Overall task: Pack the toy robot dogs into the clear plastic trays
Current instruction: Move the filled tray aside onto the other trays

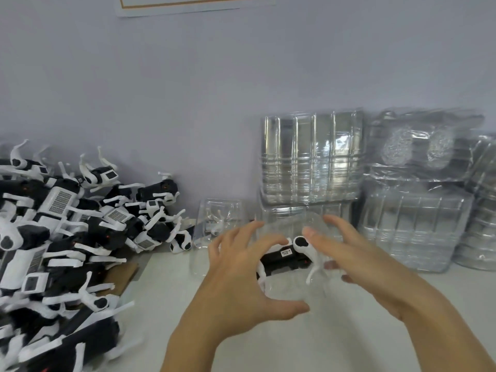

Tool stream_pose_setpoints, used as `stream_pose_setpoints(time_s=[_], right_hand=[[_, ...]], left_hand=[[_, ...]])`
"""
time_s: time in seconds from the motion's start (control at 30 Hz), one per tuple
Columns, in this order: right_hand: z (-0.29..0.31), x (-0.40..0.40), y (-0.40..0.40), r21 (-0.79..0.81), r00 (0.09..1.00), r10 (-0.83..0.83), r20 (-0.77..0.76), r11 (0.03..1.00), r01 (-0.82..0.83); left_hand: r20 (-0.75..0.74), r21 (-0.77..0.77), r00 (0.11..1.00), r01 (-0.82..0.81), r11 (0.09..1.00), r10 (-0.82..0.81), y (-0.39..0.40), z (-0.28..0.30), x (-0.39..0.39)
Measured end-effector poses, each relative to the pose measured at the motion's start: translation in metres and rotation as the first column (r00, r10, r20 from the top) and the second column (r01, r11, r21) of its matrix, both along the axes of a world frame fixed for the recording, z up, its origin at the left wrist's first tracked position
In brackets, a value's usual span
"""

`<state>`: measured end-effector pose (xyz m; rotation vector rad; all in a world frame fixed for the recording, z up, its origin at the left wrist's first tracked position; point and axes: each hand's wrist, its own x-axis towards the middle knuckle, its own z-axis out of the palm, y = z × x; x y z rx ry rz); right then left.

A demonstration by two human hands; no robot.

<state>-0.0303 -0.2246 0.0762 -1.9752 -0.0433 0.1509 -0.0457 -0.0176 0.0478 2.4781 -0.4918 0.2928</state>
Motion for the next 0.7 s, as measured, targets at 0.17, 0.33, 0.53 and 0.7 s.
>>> stream_pose_setpoints(time_s=[0.17,0.33,0.53,0.7], right_hand=[[-0.022,0.003,-0.005,0.047,0.994,-0.108,0.031,0.993,0.106],[-0.039,-0.003,-0.013,0.253,0.978,-0.203,-0.038,0.945,0.206],[-0.050,-0.007,-0.049,0.278,0.942,-0.288,-0.171,0.903,0.327],[-0.051,-0.013,-0.092,0.228,0.925,-0.304,-0.229,0.907,0.355]], left_hand=[[0.003,0.118,1.000,-0.003,0.993,0.003,-0.010,-0.005,0.003],[-0.052,0.090,0.998,0.042,0.995,-0.037,-0.019,-0.013,0.003],[-0.144,-0.021,0.990,0.006,1.000,-0.009,-0.030,-0.022,0.004],[-0.401,-0.465,0.901,-0.356,0.810,0.166,-0.052,-0.034,0.004]])
